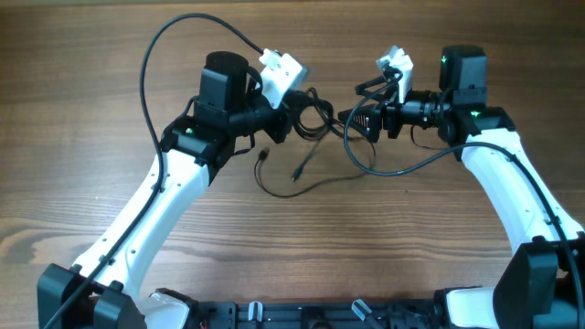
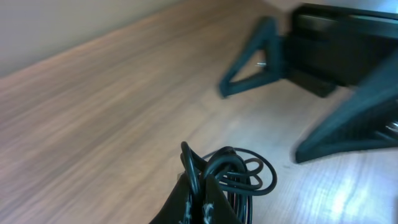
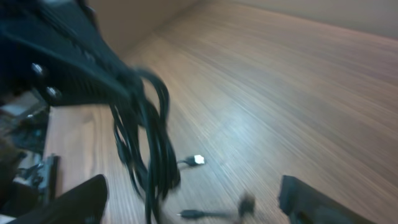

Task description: Untangle cables

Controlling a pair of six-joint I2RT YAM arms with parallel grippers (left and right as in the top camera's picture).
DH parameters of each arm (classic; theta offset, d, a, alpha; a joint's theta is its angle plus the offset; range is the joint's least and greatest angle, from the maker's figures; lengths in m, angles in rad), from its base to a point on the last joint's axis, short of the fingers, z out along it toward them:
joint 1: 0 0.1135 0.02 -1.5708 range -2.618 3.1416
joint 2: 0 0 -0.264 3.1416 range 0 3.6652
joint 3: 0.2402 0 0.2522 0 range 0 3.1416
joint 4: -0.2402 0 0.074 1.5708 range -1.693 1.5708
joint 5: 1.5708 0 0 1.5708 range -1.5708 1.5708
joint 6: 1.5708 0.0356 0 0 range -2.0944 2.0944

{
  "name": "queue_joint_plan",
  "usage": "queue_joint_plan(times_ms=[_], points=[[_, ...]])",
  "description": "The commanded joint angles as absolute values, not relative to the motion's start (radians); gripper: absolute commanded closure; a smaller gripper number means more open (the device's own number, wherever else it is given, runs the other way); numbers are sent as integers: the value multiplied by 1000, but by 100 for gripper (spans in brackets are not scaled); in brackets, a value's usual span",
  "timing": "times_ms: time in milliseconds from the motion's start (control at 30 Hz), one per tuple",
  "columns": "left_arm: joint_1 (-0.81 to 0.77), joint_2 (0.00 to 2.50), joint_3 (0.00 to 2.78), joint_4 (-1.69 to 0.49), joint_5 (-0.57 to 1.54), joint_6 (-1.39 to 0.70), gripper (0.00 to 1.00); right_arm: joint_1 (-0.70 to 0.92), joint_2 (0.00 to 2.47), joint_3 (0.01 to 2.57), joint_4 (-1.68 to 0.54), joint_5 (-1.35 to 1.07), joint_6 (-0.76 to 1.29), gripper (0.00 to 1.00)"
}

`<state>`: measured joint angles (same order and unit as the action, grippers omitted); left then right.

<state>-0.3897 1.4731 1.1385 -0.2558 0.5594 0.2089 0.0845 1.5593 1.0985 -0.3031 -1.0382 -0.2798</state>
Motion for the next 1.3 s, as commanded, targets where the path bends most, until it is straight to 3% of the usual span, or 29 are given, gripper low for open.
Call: queue_joint_plan(times_ms=[0,233,267,333,367,633,867,967,1033,1067,1100,1200,1233,1267], points=[[-385,1453,1143,-256,753,231,96,89,1556,1101,-302,-1165,-311,16],[-419,1453,1143,-255,762,228,96,129,1556,1101,-366,-1172,-314,57],[-419,1453,1143,-255,762,228,96,129,1556,1101,-371,-1169,-315,64],[-419,1453,1143,-255,762,220,96,129,1556,1101,-375,-1161,-312,92],[-419,1453,1143,-254,761,220,96,129,1556,1101,-388,-1144,-312,96],[-291,1417,1143,-154,456,-158,96,129,1556,1101,-529,-863,-237,96],[-226,1354,1143,-332,304,-274,96,-9,1556,1101,-492,-402,472,96],[-226,1354,1143,-350,305,-274,96,-46,1556,1101,-535,-239,664,96],[-227,1354,1143,-333,332,-273,96,-45,1556,1101,-539,-224,684,96],[-227,1354,1143,-318,382,-261,96,-40,1556,1101,-534,-249,651,88],[-227,1354,1143,-288,488,-198,96,-30,1556,1101,-521,-303,533,72],[-238,1354,1143,-243,587,-156,96,-9,1556,1101,-488,-617,168,13],[-246,1355,1143,-247,587,-125,96,-11,1556,1101,-456,-873,114,0],[-259,1356,1143,-246,588,-113,96,-10,1556,1101,-399,-1028,112,0]])
